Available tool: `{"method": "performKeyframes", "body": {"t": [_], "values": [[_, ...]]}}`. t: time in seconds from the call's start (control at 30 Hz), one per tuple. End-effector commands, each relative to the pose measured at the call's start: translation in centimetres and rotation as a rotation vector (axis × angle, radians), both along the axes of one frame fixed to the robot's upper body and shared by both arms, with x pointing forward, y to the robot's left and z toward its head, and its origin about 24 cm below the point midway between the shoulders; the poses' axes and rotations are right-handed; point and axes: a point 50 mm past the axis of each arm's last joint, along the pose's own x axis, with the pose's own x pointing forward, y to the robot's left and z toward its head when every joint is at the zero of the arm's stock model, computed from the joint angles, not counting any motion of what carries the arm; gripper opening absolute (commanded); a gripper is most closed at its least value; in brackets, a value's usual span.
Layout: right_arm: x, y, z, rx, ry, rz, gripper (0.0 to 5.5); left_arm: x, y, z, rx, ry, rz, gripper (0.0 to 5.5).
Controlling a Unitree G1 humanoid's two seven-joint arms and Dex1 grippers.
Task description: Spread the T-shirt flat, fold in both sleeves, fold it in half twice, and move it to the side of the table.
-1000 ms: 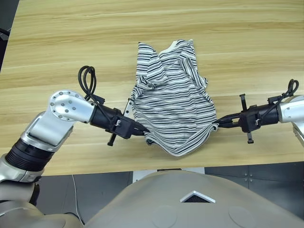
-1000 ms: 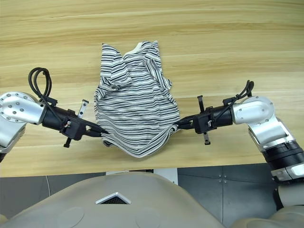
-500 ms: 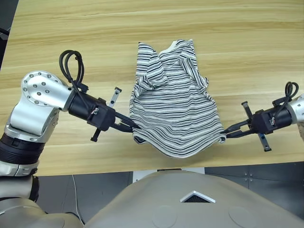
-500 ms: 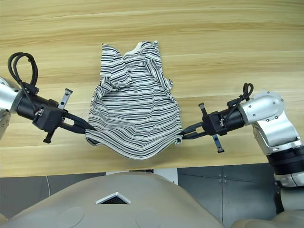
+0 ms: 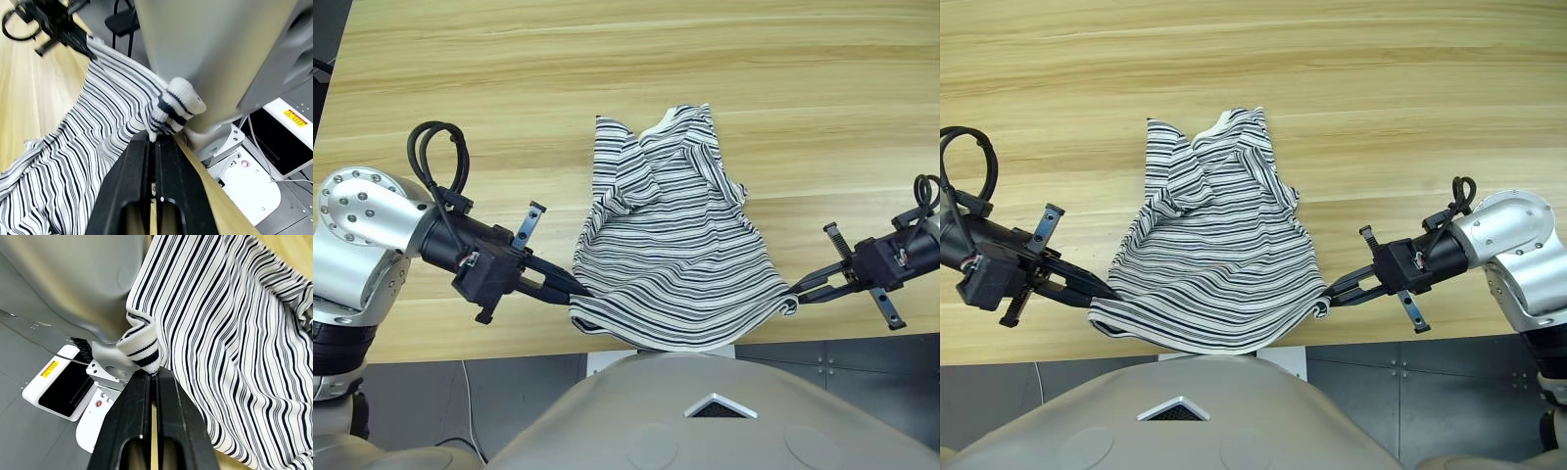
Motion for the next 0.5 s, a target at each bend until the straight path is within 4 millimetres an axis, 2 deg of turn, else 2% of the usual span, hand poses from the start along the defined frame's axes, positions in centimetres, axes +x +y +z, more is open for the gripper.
{"method": "performKeyframes", "body": {"t": [0.03, 0.17, 0.4, 0.5], "values": [[1.2, 0.6, 0.3, 0.033, -0.091, -0.045, 0.10, 1.3, 0.3, -0.4, 0.028, -0.070, 0.071, 0.11], [3.7, 1.6, -0.1, 0.096, -0.244, -0.182, 0.10, 3.9, 0.3, -2.2, 0.055, -0.151, 0.233, 0.11], [6.8, 2.8, 0.2, 0.192, -0.384, -0.331, 0.10, 6.3, -0.2, -2.4, 0.011, -0.195, 0.380, 0.11], [8.3, 2.8, 0.2, 0.215, -0.446, -0.406, 0.10, 7.4, 0.1, -2.1, -0.007, -0.198, 0.447, 0.11]]}}
